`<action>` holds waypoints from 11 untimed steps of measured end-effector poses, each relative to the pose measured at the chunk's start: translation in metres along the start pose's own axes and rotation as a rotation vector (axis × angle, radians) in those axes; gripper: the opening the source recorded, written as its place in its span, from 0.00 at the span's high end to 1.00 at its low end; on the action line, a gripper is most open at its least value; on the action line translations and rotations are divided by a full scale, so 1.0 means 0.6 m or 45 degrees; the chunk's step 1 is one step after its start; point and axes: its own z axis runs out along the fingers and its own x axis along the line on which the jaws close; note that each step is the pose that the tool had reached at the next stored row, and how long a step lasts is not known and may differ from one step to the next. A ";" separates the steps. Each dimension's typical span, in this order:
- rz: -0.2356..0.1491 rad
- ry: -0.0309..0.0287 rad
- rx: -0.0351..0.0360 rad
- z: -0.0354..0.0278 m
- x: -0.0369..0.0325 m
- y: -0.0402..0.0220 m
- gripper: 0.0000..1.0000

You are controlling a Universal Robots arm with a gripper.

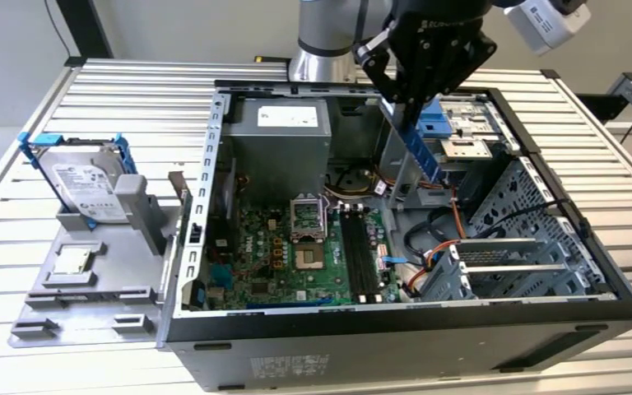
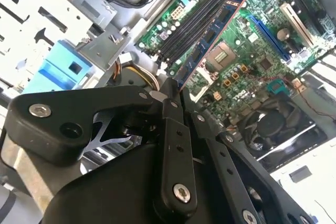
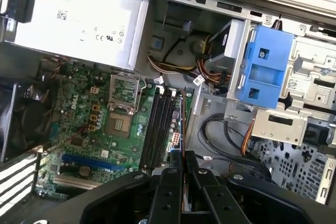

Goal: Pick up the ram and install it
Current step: 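Insert the ram into the slot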

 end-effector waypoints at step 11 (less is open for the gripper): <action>0.138 0.0056 0.0042 0.024 -0.007 -0.002 1.00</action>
